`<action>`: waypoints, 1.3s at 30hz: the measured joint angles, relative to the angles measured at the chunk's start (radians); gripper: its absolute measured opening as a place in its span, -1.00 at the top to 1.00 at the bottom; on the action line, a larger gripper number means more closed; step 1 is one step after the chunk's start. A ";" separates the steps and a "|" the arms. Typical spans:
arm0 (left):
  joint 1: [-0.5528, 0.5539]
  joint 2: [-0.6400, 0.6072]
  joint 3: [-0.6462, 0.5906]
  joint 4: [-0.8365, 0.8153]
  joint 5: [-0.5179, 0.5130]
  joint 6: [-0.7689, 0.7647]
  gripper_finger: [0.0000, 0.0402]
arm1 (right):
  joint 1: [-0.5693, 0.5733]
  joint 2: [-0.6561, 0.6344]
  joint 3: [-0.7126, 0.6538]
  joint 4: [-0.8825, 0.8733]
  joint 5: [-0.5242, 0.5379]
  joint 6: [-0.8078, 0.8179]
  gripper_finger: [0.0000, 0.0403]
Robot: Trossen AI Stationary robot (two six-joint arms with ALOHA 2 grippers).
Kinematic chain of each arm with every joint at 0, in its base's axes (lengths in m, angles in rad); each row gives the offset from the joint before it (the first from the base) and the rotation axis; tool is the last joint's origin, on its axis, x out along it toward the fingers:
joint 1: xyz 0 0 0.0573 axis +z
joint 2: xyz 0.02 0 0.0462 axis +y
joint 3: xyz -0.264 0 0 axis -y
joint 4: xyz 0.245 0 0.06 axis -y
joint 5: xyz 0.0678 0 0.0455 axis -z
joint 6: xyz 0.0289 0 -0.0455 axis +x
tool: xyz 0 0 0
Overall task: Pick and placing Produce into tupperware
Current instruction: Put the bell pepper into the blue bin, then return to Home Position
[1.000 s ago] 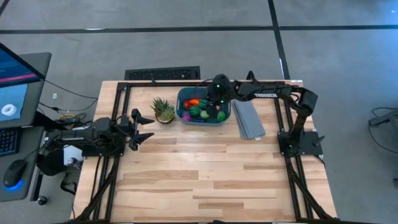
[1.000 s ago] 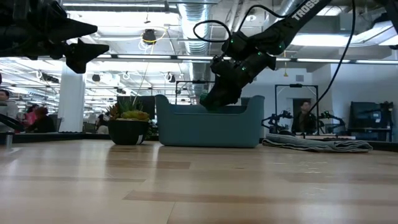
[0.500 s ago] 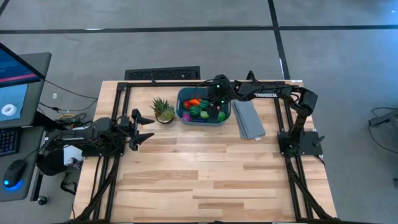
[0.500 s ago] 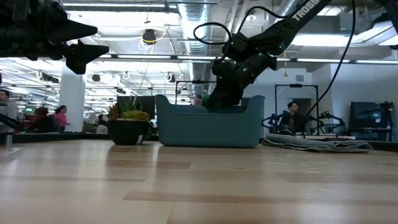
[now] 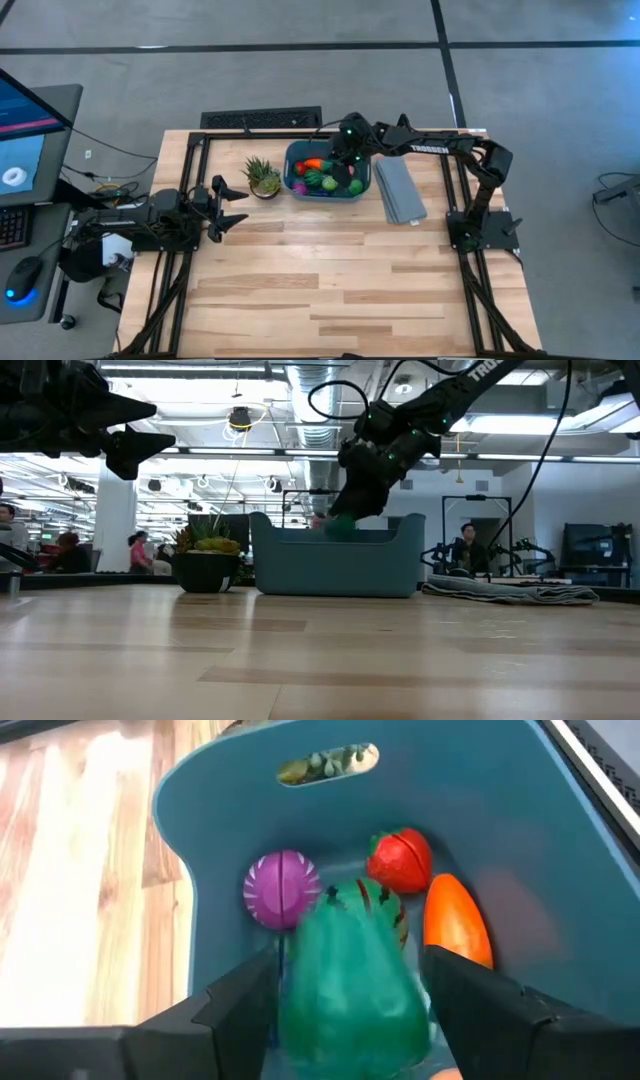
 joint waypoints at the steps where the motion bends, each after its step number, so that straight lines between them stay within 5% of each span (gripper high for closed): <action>1: 0.000 0.000 0.000 0.000 0.000 0.000 -0.44 | 0.000 0.000 0.000 -0.002 0.001 0.000 -0.40; 12: 0.000 0.000 0.000 0.002 0.000 0.000 -0.44 | 0.008 -0.001 0.000 -0.008 0.023 0.027 -0.82; 28: 0.000 0.000 0.000 0.010 0.020 0.023 -0.44 | 0.032 -0.236 0.000 0.031 0.082 0.069 -0.82; 39: 0.000 0.000 0.000 0.010 0.021 0.023 -0.44 | 0.081 -0.489 -0.044 -0.043 0.031 -0.138 -0.81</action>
